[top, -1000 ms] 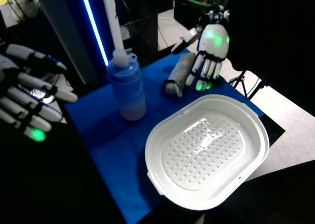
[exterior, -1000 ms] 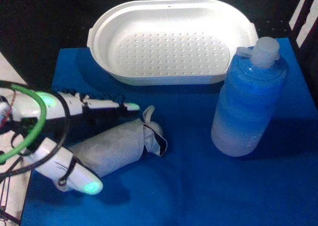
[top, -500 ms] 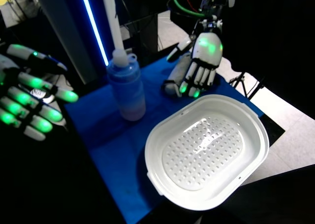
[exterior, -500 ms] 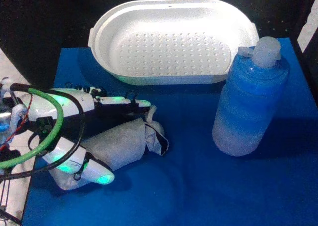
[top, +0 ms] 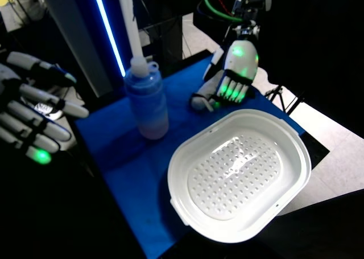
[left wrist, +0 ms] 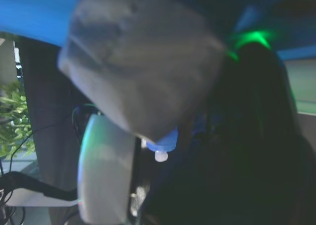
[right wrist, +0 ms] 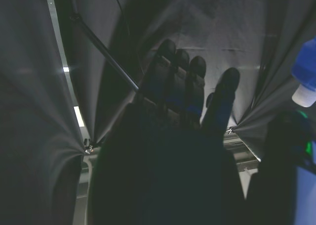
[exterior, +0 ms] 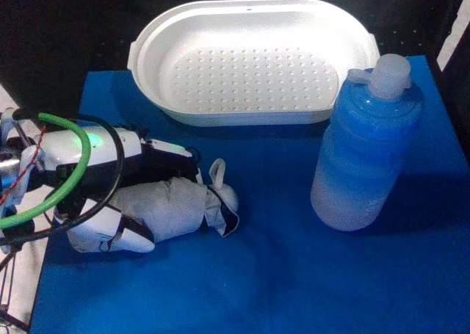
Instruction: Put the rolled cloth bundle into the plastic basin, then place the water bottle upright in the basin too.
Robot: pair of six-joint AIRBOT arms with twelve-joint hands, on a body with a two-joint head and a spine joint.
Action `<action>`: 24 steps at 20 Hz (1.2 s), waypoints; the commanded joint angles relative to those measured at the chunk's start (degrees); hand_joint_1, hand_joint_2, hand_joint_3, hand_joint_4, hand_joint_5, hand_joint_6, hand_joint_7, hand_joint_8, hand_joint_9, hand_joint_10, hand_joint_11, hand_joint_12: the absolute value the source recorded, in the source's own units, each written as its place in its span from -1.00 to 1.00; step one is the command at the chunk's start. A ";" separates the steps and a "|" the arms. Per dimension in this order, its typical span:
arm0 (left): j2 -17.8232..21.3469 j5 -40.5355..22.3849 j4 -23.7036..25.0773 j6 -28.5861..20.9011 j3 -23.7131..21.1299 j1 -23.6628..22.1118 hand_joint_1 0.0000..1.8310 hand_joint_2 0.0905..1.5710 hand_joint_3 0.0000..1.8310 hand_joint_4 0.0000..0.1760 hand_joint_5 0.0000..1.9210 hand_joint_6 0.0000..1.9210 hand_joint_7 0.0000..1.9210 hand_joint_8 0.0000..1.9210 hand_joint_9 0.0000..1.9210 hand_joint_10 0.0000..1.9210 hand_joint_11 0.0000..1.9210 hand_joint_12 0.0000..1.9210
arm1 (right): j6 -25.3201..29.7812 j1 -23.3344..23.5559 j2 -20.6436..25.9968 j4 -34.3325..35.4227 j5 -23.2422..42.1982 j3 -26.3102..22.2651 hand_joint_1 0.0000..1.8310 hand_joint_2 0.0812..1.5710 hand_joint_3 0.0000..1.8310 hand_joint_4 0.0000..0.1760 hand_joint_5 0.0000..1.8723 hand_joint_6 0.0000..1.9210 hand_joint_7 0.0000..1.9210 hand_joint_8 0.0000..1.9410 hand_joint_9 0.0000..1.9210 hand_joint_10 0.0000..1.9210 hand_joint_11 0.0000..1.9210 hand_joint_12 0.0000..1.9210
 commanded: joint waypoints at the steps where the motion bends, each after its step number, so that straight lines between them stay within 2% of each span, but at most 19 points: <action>1: 0.62 -0.77 -0.28 2.22 0.32 -0.50 0.98 0.42 -1.00 1.00 -0.31 1.00 -0.04 1.00 0.36 1.00 0.53 1.00 | 0.54 0.56 0.11 0.31 6.95 0.37 -0.74 0.72 -1.00 0.86 -0.61 -1.00 -0.77 -1.00 -0.85 -1.00 -0.84 -0.99; 2: 0.83 -1.11 -0.48 2.42 0.26 -0.86 0.99 0.42 -1.00 1.00 -0.26 1.00 0.04 1.00 0.41 1.00 0.56 1.00 | 0.54 0.55 0.08 0.32 6.95 0.37 -0.75 0.72 -1.00 0.94 -0.60 -1.00 -0.77 -1.00 -0.85 -1.00 -0.84 -1.00; 3: 1.37 -2.21 -0.80 3.05 -0.10 -1.69 1.00 0.41 -1.00 1.00 -0.23 1.00 0.07 1.00 0.42 1.00 0.58 1.00 | 0.54 0.55 0.02 0.38 6.95 0.38 -0.77 0.71 -1.00 0.92 -0.61 -1.00 -0.76 -1.00 -0.84 -1.00 -0.83 -0.99; 4: 1.99 -2.94 -1.18 4.46 -0.73 -2.50 0.99 0.40 -1.00 1.00 -0.23 1.00 0.06 1.00 0.42 1.00 0.57 1.00 | 0.54 0.55 -0.01 0.40 6.95 0.38 -0.78 0.71 -1.00 0.89 -0.61 -1.00 -0.76 -1.00 -0.83 -1.00 -0.82 -0.99; 5: 2.86 -3.79 -1.61 6.01 -1.60 -3.46 1.00 0.42 -1.00 1.00 -0.29 1.00 0.01 1.00 0.38 1.00 0.54 1.00 | 0.54 0.54 -0.03 0.40 6.93 0.39 -0.79 0.70 -1.00 0.94 -0.61 -1.00 -0.77 -1.00 -0.83 -1.00 -0.82 -0.99; 8: 5.81 -9.01 -1.88 6.69 -3.49 -6.24 0.99 0.43 -0.99 1.00 -0.23 1.00 0.04 1.00 0.33 1.00 0.47 1.00 | 0.53 0.53 -0.03 0.48 6.84 0.40 -0.77 0.72 -1.00 0.98 -0.61 -1.00 -0.75 -1.00 -0.83 -1.00 -0.83 -1.00; 9: 6.73 -10.73 -1.93 6.71 -3.96 -7.50 0.95 0.44 -0.99 1.00 -0.22 1.00 0.03 1.00 0.30 1.00 0.44 1.00 | 0.53 0.53 -0.04 0.48 6.81 0.40 -0.77 0.72 -1.00 0.88 -0.61 -1.00 -0.74 -0.99 -0.83 -1.00 -0.83 -1.00; 10: 7.62 -12.72 -1.93 6.71 -4.38 -8.96 0.82 0.45 -0.99 1.00 -0.25 1.00 0.02 1.00 0.29 1.00 0.45 1.00 | 0.53 0.53 -0.13 0.51 6.77 0.41 -0.77 0.72 -1.00 0.79 -0.62 -1.00 -0.75 -1.00 -0.82 -1.00 -0.82 -1.00; 11: 8.24 -14.36 -1.93 6.71 -4.59 -10.20 0.80 0.39 -1.00 1.00 -0.37 1.00 -0.04 1.00 0.28 1.00 0.45 1.00 | 0.53 0.52 -0.21 0.57 6.75 0.42 -0.76 0.73 -0.99 0.75 -0.62 -1.00 -0.73 -0.99 -0.81 -0.99 -0.81 -0.99; 13: 9.11 -17.42 -1.95 6.71 -4.64 -12.84 0.70 0.40 -1.00 1.00 -0.41 1.00 -0.08 1.00 0.27 1.00 0.43 1.00 | 0.53 0.52 -0.31 0.57 6.68 0.49 -0.76 0.72 -1.00 0.66 -0.61 -1.00 -0.72 -0.99 -0.81 -0.99 -0.82 -1.00; 15: 9.23 -18.56 -2.98 8.45 -4.38 -15.42 0.87 0.45 -0.99 1.00 -0.33 1.00 -0.04 1.00 0.32 1.00 0.44 1.00 | 0.53 0.52 -0.53 0.58 6.68 0.56 -0.75 0.73 -1.00 0.52 -0.60 -1.00 -0.71 -0.99 -0.81 -1.00 -0.85 -1.00; 16: 8.86 -17.96 -5.07 12.51 -4.18 -16.85 0.93 0.45 -0.99 1.00 -0.33 1.00 0.00 1.00 0.39 1.00 0.51 1.00 | 0.53 0.52 -0.74 0.67 6.68 0.63 -0.76 0.73 -1.00 0.56 -0.61 -1.00 -0.71 -1.00 -0.82 -1.00 -0.86 -1.00; 17: 7.89 -16.98 -6.19 14.47 -3.26 -18.20 0.94 0.50 -0.98 1.00 -0.37 1.00 -0.06 1.00 0.29 1.00 0.42 1.00 | 0.53 0.52 -0.89 0.73 6.68 0.68 -0.77 0.72 -1.00 0.64 -0.63 -1.00 -0.72 -1.00 -0.83 -1.00 -0.87 -1.00; 19: 4.17 -13.04 -6.28 14.68 0.54 -22.14 0.91 0.56 -0.98 1.00 -0.36 1.00 -0.10 1.00 0.22 1.00 0.35 1.00 | 0.53 0.53 -1.14 0.74 6.68 0.81 -0.79 0.72 -1.00 0.69 -0.63 -1.00 -0.73 -1.00 -0.84 -1.00 -0.89 -1.00; 20: 2.17 -11.18 -6.78 14.76 2.62 -23.12 0.86 0.58 -0.99 1.00 -0.45 1.00 -0.26 1.00 0.11 1.00 0.27 1.00 | 0.53 0.53 -1.22 0.74 6.68 0.91 -0.80 0.70 -1.00 0.60 -0.63 -1.00 -0.73 -1.00 -0.84 -1.00 -0.88 -0.99; 21: -0.32 -9.03 -7.57 14.76 5.07 -23.75 0.84 0.55 -1.00 1.00 -0.44 1.00 -0.30 1.00 0.06 1.00 0.23 1.00 | 0.53 0.53 -1.34 0.73 6.68 1.00 -0.79 0.71 -1.00 0.63 -0.63 -1.00 -0.73 -1.00 -0.84 -1.00 -0.88 -1.00; 23: -4.17 -5.79 -9.42 15.64 9.02 -24.40 0.81 0.53 -1.00 1.00 -0.47 1.00 -0.35 1.00 -0.02 1.00 0.19 1.00 | 0.53 0.54 -1.62 0.72 6.68 1.10 -0.76 0.72 -1.00 0.55 -0.62 -1.00 -0.72 -1.00 -0.83 -1.00 -0.88 -1.00; 24: -6.27 -4.39 -10.79 16.27 11.08 -24.53 0.83 0.48 -1.00 0.96 -0.39 1.00 -0.29 1.00 0.06 1.00 0.26 1.00 | 0.54 0.54 -1.74 0.72 6.67 1.17 -0.73 0.73 -1.00 0.54 -0.62 -1.00 -0.71 -1.00 -0.83 -1.00 -0.88 -1.00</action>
